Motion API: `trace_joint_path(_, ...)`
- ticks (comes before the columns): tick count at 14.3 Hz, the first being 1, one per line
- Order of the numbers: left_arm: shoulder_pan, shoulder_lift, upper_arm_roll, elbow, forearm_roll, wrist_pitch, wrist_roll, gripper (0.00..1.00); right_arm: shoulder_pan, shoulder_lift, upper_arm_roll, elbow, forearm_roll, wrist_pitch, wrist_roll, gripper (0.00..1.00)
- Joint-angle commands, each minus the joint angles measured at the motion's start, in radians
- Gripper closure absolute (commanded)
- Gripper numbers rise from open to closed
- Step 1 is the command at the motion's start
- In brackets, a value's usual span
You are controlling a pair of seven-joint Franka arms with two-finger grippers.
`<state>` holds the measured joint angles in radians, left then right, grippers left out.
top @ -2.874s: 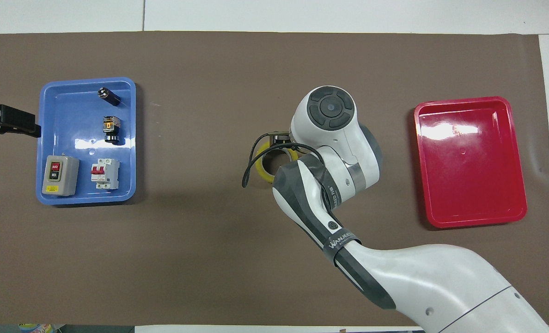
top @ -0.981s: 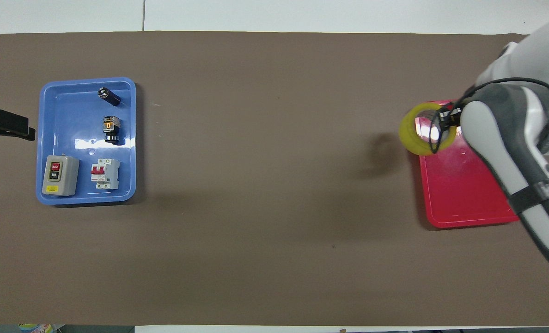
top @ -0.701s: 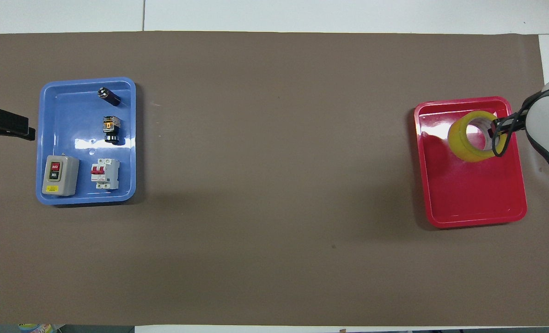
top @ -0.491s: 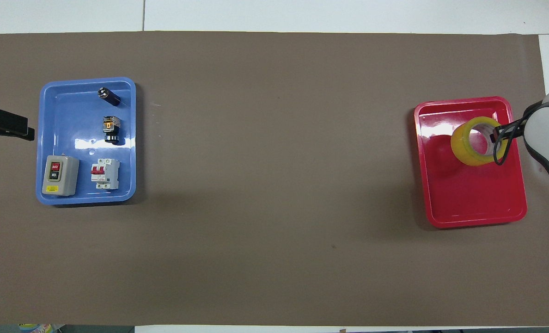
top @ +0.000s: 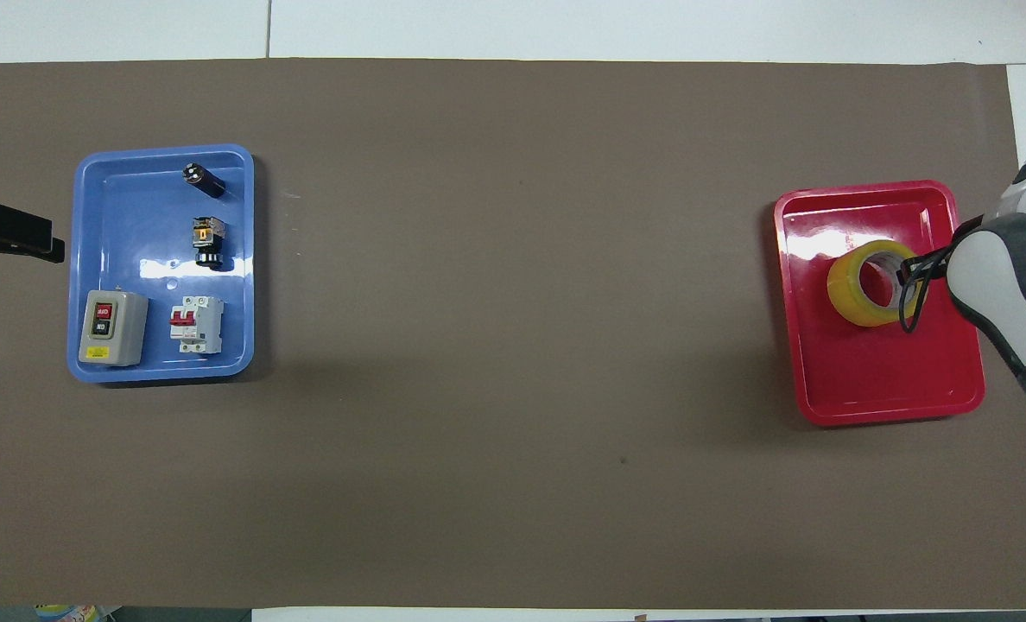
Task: Place and move tape with both arms
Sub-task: 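Carry the tape with the right gripper and lower it into the red tray, then open the right gripper and withdraw it from the tape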
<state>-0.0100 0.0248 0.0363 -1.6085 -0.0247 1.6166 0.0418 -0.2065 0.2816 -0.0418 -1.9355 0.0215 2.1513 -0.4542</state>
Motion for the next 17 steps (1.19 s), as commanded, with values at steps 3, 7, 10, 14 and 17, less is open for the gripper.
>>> trace_joint_path(3, 0.004, -0.022, 0.001, -0.024, -0.015, 0.009, 0.010, 0.00, -0.016, -0.009, 0.013, -0.013, -0.005, 0.013, -0.021, 0.01)
trace_joint_path(7, 0.004, -0.022, 0.001, -0.022, -0.015, 0.009, 0.010, 0.00, 0.002, -0.073, 0.019, 0.015, -0.003, -0.016, 0.018, 0.00)
trace_joint_path(10, 0.004, -0.022, 0.001, -0.024, -0.015, 0.009, 0.010, 0.00, 0.009, -0.128, 0.026, 0.130, -0.003, -0.230, 0.125, 0.00)
trace_joint_path(14, 0.004, -0.022, 0.001, -0.022, -0.015, 0.009, 0.010, 0.00, 0.035, -0.165, 0.025, 0.277, -0.006, -0.462, 0.204, 0.00)
trace_joint_path(17, 0.004, -0.022, 0.001, -0.024, -0.015, 0.009, 0.010, 0.00, 0.051, -0.212, 0.028, 0.317, -0.023, -0.504, 0.204, 0.00)
